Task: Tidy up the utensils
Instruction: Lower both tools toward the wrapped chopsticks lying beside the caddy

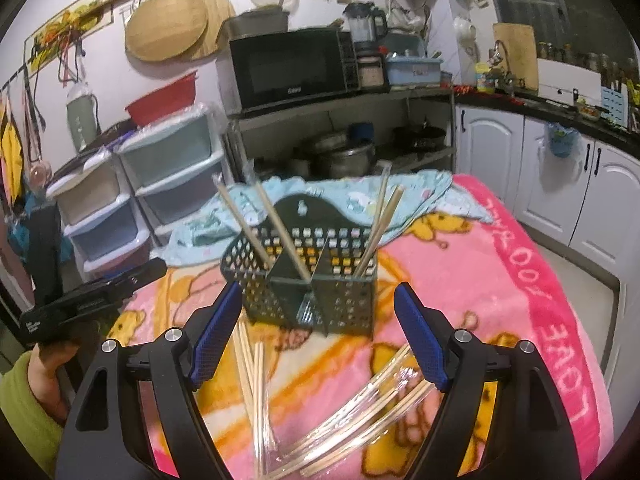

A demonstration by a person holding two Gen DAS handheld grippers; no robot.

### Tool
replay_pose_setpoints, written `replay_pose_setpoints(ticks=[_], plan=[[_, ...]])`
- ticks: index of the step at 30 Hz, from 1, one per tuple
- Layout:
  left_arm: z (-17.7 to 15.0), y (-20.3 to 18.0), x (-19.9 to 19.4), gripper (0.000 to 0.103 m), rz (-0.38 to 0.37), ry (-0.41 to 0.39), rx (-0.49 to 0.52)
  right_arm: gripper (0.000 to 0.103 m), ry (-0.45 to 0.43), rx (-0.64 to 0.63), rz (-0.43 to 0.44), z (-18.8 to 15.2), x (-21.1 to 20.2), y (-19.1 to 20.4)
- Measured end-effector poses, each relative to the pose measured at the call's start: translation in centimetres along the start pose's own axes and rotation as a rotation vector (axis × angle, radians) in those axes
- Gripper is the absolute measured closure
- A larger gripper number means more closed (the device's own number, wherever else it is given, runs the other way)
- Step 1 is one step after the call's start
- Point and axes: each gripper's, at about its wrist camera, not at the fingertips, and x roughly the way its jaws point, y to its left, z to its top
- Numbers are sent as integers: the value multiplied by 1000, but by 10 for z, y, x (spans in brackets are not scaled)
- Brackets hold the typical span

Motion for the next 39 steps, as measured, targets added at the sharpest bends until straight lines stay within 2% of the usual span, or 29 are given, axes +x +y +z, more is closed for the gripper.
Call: replay_pose_setpoints(ticks=[7, 13, 21, 27, 32, 39], plan=[[-14, 19, 24, 11, 55, 90, -20, 27, 94, -28, 24, -21, 29, 13], [-26, 39, 43, 11, 54, 150, -74, 27, 164, -55, 40, -38, 53, 24], [-39, 56, 69, 39, 7, 235, -158, 28, 250, -93, 62, -55, 86, 39], [-43, 68, 88, 53, -59, 294, -258, 36, 301, -118, 72, -65, 104, 49], [-43, 72, 100, 56, -111, 319, -318, 45, 335, -130, 84, -68, 118, 54], [-40, 76, 116, 66, -184, 346, -400, 57, 396, -91, 103, -70, 145, 54]])
